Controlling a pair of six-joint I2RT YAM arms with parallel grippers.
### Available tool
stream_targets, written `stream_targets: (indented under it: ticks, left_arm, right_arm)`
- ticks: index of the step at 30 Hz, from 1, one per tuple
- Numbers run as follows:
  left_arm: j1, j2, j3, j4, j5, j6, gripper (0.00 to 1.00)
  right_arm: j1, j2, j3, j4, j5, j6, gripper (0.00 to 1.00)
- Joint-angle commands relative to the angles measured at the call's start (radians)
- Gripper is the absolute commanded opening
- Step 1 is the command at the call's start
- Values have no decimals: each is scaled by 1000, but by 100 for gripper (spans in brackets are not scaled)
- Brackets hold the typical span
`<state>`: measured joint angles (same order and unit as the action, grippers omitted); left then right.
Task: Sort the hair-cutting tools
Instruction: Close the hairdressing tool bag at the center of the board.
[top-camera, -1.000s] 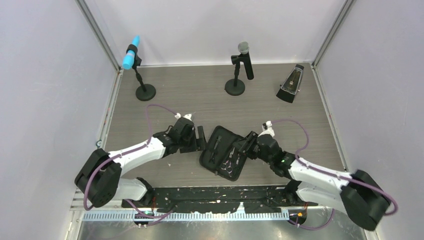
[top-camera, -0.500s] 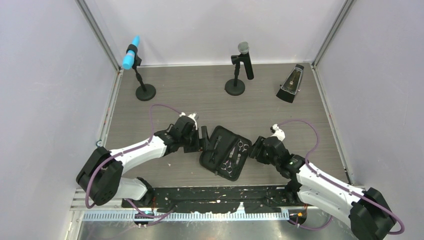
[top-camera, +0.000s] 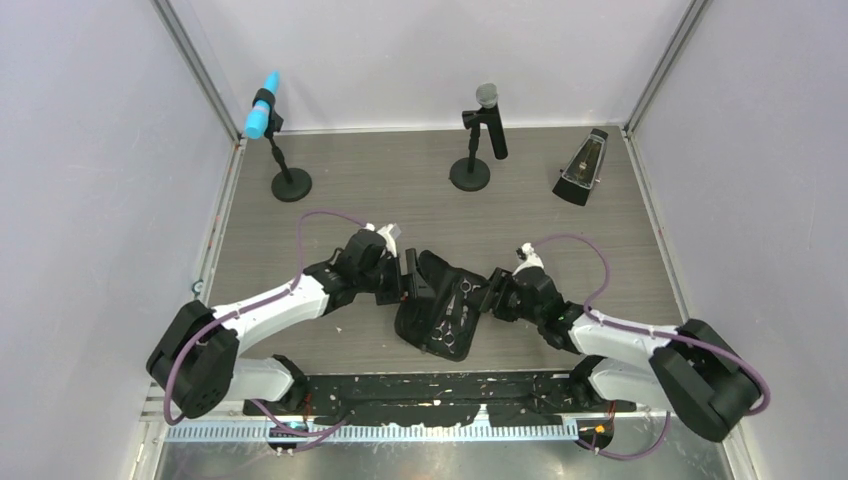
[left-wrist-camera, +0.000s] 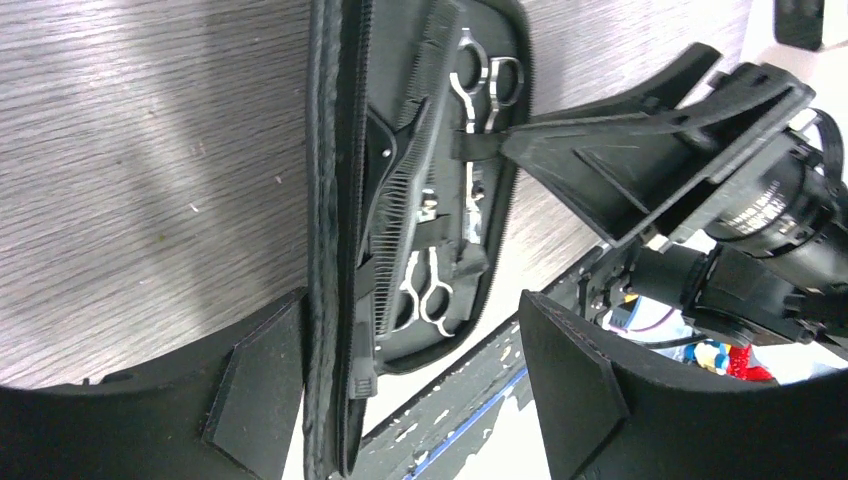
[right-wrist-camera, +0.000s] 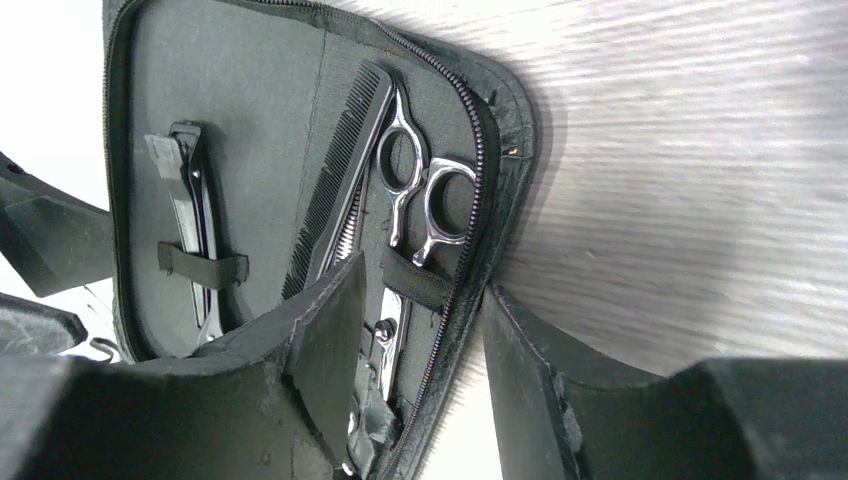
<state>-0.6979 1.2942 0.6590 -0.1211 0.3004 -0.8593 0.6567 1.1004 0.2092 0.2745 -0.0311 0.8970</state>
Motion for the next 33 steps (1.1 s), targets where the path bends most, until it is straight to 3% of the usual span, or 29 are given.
stream_targets:
  ticks: [1, 7, 15, 21, 24, 33]
  left_arm:
    - [3, -55, -8, 52, 31, -27, 76]
    - [2, -54, 0, 60, 40, -60, 75]
    - [-57, 42, 44, 152, 65, -121, 74]
    - [-97, 190, 62, 268, 78, -187, 73]
    - [-100, 235, 66, 297, 88, -200, 73]
    - [-101, 269, 88, 268, 72, -178, 72]
  right_arm:
    - [0, 118, 82, 173, -106, 7, 54]
    - [0, 267, 160, 269, -140, 26, 54]
    - [-5, 387, 118, 489, -174, 136, 54]
    - [-59, 459, 50, 691, -273, 221, 65]
    - [-72, 480, 36, 725, -303, 223, 70]
    - [-81, 481, 36, 696, -331, 178, 71]
